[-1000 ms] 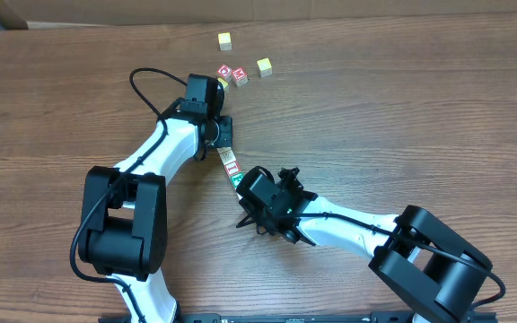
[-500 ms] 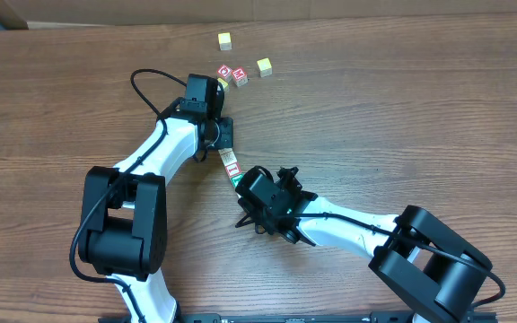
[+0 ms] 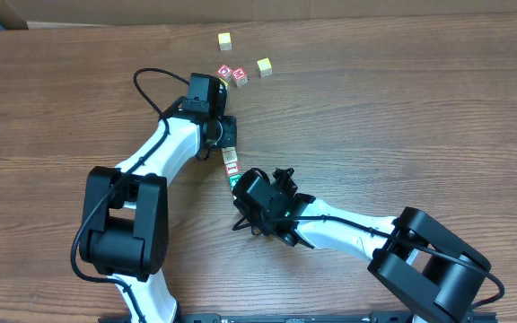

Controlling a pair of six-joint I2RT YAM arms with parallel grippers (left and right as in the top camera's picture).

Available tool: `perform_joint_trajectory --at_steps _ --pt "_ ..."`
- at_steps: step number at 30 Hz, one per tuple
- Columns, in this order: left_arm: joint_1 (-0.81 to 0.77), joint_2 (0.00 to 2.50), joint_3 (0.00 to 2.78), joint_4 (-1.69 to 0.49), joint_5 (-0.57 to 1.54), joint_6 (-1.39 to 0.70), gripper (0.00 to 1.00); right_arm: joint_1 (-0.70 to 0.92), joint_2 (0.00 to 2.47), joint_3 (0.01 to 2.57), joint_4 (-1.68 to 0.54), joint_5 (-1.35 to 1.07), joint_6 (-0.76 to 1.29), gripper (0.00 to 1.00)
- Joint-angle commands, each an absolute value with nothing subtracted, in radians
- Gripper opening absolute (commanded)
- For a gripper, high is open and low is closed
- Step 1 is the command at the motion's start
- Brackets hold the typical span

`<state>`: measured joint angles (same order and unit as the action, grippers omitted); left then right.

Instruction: Flip 5 blocks

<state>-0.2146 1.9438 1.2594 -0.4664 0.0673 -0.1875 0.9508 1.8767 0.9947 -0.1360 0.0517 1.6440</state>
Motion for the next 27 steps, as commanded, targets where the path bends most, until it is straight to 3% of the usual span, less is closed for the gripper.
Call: perform_joint_trajectory --at_steps 1,27 --pt "-0.237 1.959 1.270 -0.471 0.097 -0.204 0.04 0.962 1.899 1.000 -0.098 0.073 1.655 0.04" --pt "-0.234 1.953 1.273 -0.439 0.067 -0.207 0.04 0.994 1.929 1.001 -0.036 0.020 1.654 0.04"
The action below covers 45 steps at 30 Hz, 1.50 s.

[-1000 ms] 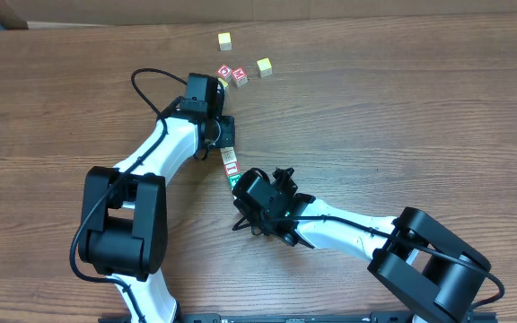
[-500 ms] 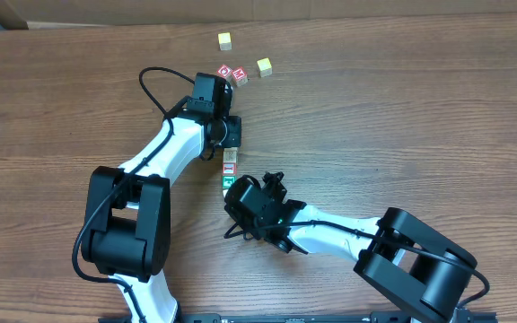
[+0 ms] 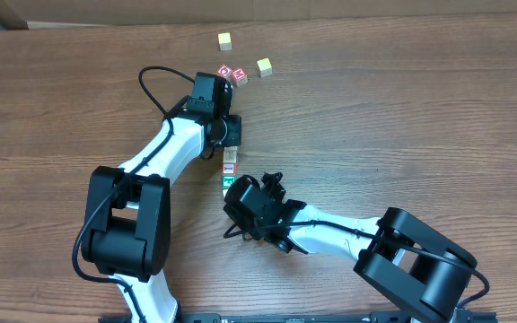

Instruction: Flip 5 blocks

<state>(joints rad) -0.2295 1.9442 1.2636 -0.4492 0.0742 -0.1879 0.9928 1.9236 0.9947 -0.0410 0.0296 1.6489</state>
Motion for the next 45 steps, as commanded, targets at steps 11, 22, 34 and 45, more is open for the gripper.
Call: perform_joint_trajectory --at_steps 11,22,34,45 --pt "-0.217 1.942 1.372 -0.489 0.041 -0.218 0.04 0.984 1.909 1.001 -0.057 -0.034 1.580 0.04" --pt "-0.115 1.922 1.594 -0.772 0.014 -0.334 0.04 0.918 1.785 1.002 -0.146 -0.056 1.200 0.04" --pt "0.045 1.924 1.591 -0.988 -0.014 -0.344 0.04 0.855 1.777 1.002 -0.253 -0.218 0.749 0.04" --pt "0.147 1.924 1.591 -1.014 -0.015 -0.344 0.09 1.047 1.777 1.002 -0.257 0.071 0.194 0.04"
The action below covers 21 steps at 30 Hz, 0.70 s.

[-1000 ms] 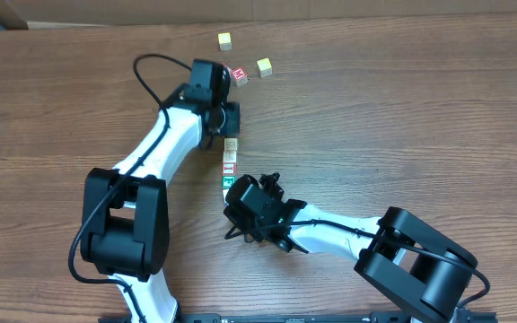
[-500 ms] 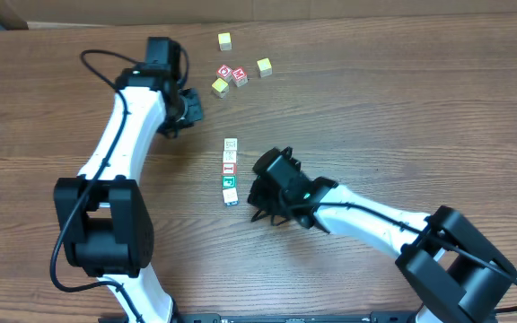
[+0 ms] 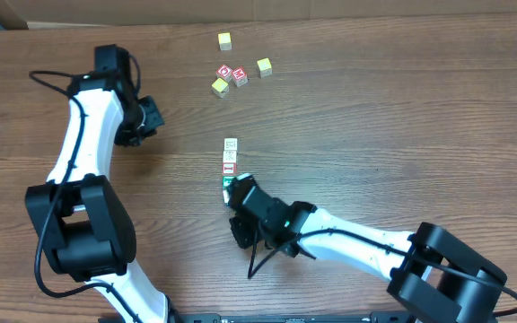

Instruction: Flip 5 blocks

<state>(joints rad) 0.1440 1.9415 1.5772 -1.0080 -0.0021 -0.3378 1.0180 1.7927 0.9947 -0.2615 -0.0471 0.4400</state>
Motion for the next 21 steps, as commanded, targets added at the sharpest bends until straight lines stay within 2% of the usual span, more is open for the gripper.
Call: perform_joint_trajectory --at_steps 1,4,6,8,10,11,12,13,21 --pt "0.146 1.924 1.591 -1.014 -0.015 -0.344 0.10 1.067 1.781 1.002 -0.257 0.101 0.131 0.04" --pt "0.146 1.924 1.591 -1.013 -0.015 -0.344 0.16 1.116 1.803 1.001 -0.241 0.178 0.021 0.04" --pt "0.146 1.924 1.591 -1.013 -0.025 -0.344 0.25 1.137 1.824 1.001 -0.216 0.186 -0.003 0.04" --pt "0.146 1.924 1.591 -1.013 -0.040 -0.344 0.27 1.151 1.847 1.001 -0.179 0.187 -0.004 0.04" --pt "0.146 1.924 1.591 -1.013 -0.058 -0.344 0.35 1.156 1.864 1.001 -0.147 0.192 -0.009 0.04" --pt "0.146 1.924 1.591 -1.014 -0.064 -0.344 0.43 1.156 1.868 1.001 -0.139 0.192 -0.009 0.04" --pt "0.146 1.924 1.591 -1.015 -0.063 -0.344 0.61 1.156 1.869 1.001 -0.134 0.195 -0.009 0.04" --pt "0.146 1.924 1.591 -1.017 -0.062 -0.344 0.98 1.155 1.869 1.001 -0.133 0.196 -0.009 0.04" --pt "0.146 1.924 1.591 -1.016 -0.062 -0.344 1.00 1.142 1.895 1.001 -0.108 0.196 -0.009 0.04"
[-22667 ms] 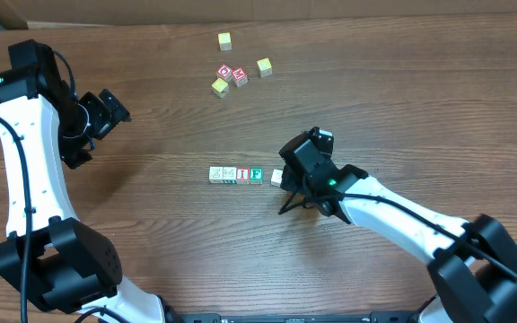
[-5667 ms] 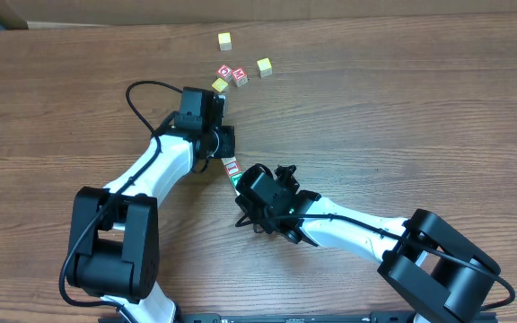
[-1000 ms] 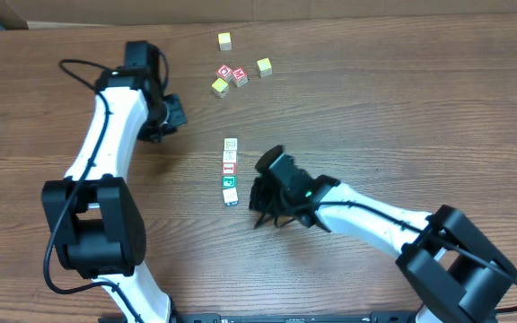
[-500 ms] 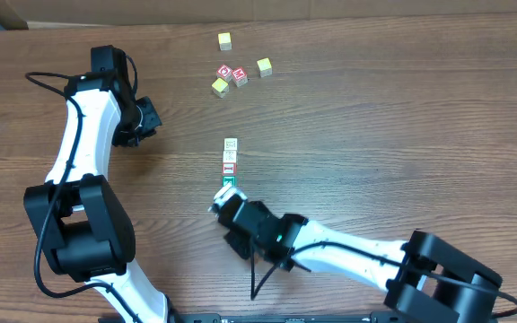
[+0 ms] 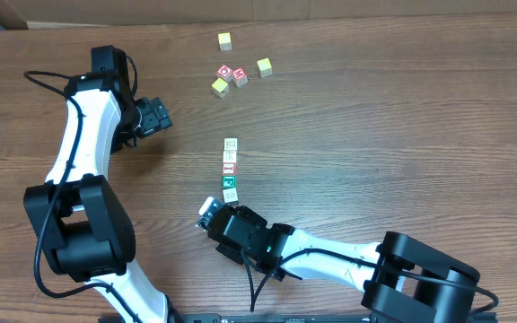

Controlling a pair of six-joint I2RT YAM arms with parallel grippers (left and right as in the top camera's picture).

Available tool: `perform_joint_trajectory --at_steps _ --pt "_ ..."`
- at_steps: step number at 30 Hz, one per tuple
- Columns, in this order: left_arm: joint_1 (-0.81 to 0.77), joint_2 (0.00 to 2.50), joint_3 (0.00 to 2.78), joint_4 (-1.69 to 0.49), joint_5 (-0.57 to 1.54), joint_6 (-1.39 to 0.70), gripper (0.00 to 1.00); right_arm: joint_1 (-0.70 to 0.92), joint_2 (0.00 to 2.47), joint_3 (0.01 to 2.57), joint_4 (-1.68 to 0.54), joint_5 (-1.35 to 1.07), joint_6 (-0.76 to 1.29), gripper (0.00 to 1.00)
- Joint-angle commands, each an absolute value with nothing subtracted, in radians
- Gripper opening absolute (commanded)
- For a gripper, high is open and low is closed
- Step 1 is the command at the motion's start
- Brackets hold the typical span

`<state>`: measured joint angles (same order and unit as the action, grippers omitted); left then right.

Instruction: Flip 5 blocks

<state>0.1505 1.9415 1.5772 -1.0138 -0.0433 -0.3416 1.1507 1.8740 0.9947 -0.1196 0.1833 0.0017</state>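
A straight row of several small blocks (image 5: 231,169) lies mid-table, running from a pale block at its far end through a green one (image 5: 230,182) to a pale block (image 5: 231,195) at its near end. Several loose blocks sit further back: two yellow ones (image 5: 225,40) (image 5: 264,66), two red-and-white ones (image 5: 232,74) and another yellow one (image 5: 220,86). My left gripper (image 5: 158,116) hangs well left of the row, open and empty. My right gripper (image 5: 209,212) is just near-left of the row's end, apart from it, looking open with nothing in it.
The left arm (image 5: 88,135) arches along the left side of the table. The right arm (image 5: 321,251) lies low across the near edge. A cardboard wall (image 5: 267,9) borders the far side of the wooden table (image 5: 402,135).
My right gripper was at the green block at the row's near end and is now back to the near-left. A pale block now shows below the green one. The left gripper barely shifted.
At first my left gripper was at the row's far end and the right gripper at its near end. Then the left arm was far off to the left, with one more block at the row's far end. Now both grippers are clear of a longer row.
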Motion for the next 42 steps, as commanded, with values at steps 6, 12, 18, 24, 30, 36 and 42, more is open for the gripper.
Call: perform_joint_trajectory --at_steps 6,12,18,24,30,36,42 --pt "0.146 1.924 1.591 -1.016 -0.062 -0.344 0.99 1.137 1.936 1.001 -0.086 0.210 -0.009 0.04" --pt "0.146 1.924 1.591 -1.016 -0.062 -0.344 1.00 1.137 1.936 1.001 -0.063 0.269 -0.008 0.04" --pt "0.146 1.924 1.591 -1.016 -0.062 -0.344 1.00 1.137 1.936 1.001 -0.064 0.273 -0.003 0.04" --pt "0.146 1.924 1.591 -1.016 -0.062 -0.344 1.00 1.137 1.936 1.002 -0.053 0.272 0.099 0.04" --pt "0.146 1.924 1.591 -1.016 -0.062 -0.344 1.00 1.137 1.936 1.005 -0.052 0.273 0.112 0.04" --pt "0.146 1.924 1.591 -1.016 -0.062 -0.344 1.00 1.105 1.936 1.015 -0.059 0.276 0.218 0.04" --pt "0.146 1.924 1.591 -1.016 -0.062 -0.344 1.00 1.052 1.936 1.015 -0.060 0.173 0.289 0.04"
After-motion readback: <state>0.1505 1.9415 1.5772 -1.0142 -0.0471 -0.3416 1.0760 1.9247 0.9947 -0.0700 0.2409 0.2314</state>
